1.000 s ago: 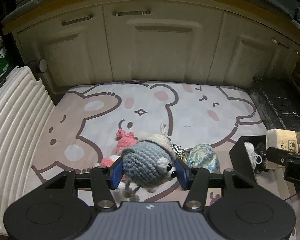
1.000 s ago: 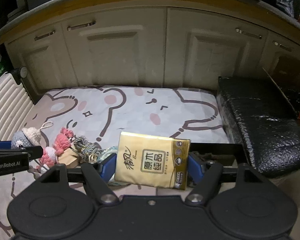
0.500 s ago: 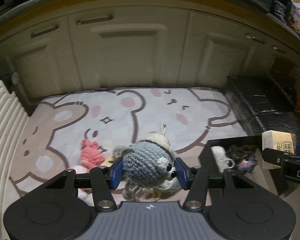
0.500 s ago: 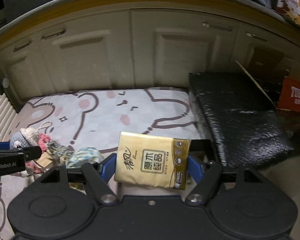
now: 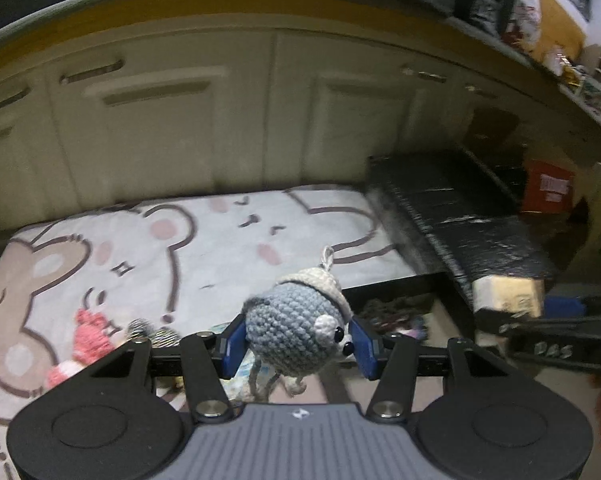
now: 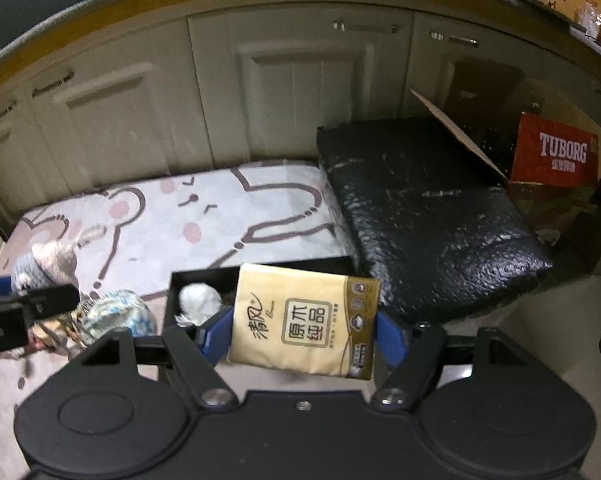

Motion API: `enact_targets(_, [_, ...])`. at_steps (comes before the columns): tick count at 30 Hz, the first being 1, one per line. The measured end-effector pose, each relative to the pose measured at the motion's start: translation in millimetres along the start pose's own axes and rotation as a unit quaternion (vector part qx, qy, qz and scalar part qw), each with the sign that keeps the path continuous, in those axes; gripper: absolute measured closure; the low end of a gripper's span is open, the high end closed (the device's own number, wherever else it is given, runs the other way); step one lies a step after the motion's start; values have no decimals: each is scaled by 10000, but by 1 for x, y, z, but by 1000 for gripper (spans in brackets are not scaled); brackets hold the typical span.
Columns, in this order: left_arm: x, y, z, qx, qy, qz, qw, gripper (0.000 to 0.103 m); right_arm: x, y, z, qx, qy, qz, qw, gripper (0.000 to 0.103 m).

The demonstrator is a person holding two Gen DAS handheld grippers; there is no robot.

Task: Organize objects
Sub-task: 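Carry the tissue pack and grey mouse over the black box with both tools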

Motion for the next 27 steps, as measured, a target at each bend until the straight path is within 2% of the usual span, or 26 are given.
enact_targets(3, [-13, -4, 0, -61, 163, -91, 9998, 49, -9, 1, -5, 103, 10, -183, 9998, 28])
enact_targets(10, [-39, -4, -8, -7, 600, -268, 9978, 49, -31, 2, -19, 348, 62, -1248, 9916, 28])
enact_targets(18, [-60, 7, -36, 348, 905, -641, 9932, 49, -47, 6, -41, 591, 83, -2791, 9584, 28])
enact_targets(27, [-64, 26, -72, 811, 1179, -1032, 9843, 49, -51, 17, -78, 1009, 214, -3677, 9242, 28])
Point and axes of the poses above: each gripper's, at about its wrist camera, not at the fingertips, and z roughly against the way its jaws point, x to its left, y to its underside, the point moved 8 cm from there along -z, roughly the way its jaws point, and after that the axes turned 10 degrees about -z, right-handed, at the moved point
